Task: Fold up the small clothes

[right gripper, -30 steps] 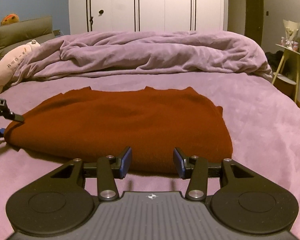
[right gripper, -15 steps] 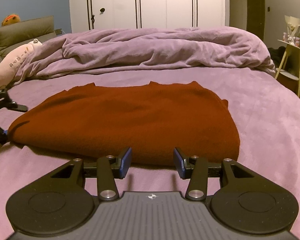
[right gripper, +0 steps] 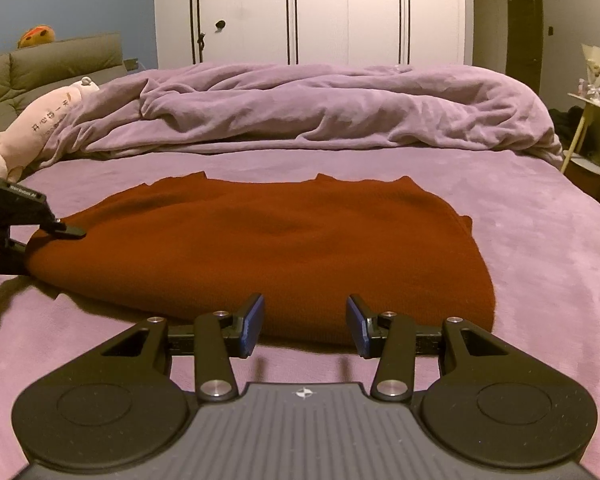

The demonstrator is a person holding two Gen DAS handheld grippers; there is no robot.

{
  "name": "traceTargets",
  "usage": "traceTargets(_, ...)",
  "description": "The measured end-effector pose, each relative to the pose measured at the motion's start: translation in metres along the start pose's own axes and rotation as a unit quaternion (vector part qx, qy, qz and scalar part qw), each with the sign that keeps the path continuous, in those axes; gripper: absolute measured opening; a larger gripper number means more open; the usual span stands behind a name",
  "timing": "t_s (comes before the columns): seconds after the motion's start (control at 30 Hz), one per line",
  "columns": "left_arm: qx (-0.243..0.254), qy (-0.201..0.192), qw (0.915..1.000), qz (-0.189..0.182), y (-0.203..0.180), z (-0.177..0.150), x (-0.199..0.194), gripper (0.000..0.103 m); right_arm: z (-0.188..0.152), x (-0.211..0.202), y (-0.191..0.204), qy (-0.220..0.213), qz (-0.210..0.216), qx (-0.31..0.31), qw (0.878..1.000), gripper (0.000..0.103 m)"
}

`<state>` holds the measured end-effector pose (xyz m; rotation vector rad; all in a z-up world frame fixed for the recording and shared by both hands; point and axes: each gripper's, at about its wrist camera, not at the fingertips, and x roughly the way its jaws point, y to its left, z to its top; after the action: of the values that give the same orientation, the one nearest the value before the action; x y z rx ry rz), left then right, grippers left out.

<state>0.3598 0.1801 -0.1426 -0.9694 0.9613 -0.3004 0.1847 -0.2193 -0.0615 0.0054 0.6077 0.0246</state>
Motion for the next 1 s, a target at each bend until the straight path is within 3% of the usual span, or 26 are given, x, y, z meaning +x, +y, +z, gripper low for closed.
traceTargets(0.17,0.055,-0.013,0.9983,0.007,-0.030,0.003,-0.011,0.019,-0.001,0.001,-0.001,0.001,0.002,0.004,1.000,0.038)
traceTargets(0.3,0.125,-0.032,0.9917,0.001,-0.078,-0.004,-0.021,0.018,-0.004,-0.003,-0.010,-0.001,0.000,0.026,1.000,0.038)
traceTargets(0.43,0.219,-0.031,0.9753,-0.010,-0.149,-0.031,-0.013,0.018,-0.007,-0.009,-0.020,-0.008,-0.006,0.041,0.999,0.038)
traceTargets(0.57,0.299,0.000,0.9541,-0.012,-0.204,-0.075,0.027,0.020,-0.009,-0.011,-0.030,-0.012,-0.011,0.061,0.998,0.038)
traceTargets(0.63,0.312,0.034,0.9493,-0.001,-0.216,-0.098,0.059,0.028,-0.009,-0.012,-0.034,-0.012,-0.012,0.067,0.998,0.038)
traceTargets(0.7,0.312,0.068,0.9474,0.012,-0.212,-0.119,0.091,0.058,-0.010,-0.014,-0.038,-0.015,-0.016,0.069,0.997,0.038)
traceTargets(0.77,0.327,0.071,0.9417,0.038,-0.204,-0.140,0.111,0.061,-0.010,-0.015,-0.043,-0.013,-0.019,0.071,0.997,0.038)
traceTargets(0.87,0.391,0.049,0.9183,0.037,-0.204,-0.165,0.111,0.075,-0.013,-0.016,-0.052,-0.010,-0.024,0.074,0.997,0.038)
traceTargets(0.93,0.399,0.045,0.9153,0.035,-0.208,-0.169,0.097,0.077,-0.015,-0.017,-0.058,-0.008,-0.028,0.078,0.997,0.038)
traceTargets(1.0,0.391,0.037,0.9196,0.021,-0.209,-0.168,0.075,0.077,-0.016,-0.016,-0.065,-0.004,-0.028,0.087,0.996,0.038)
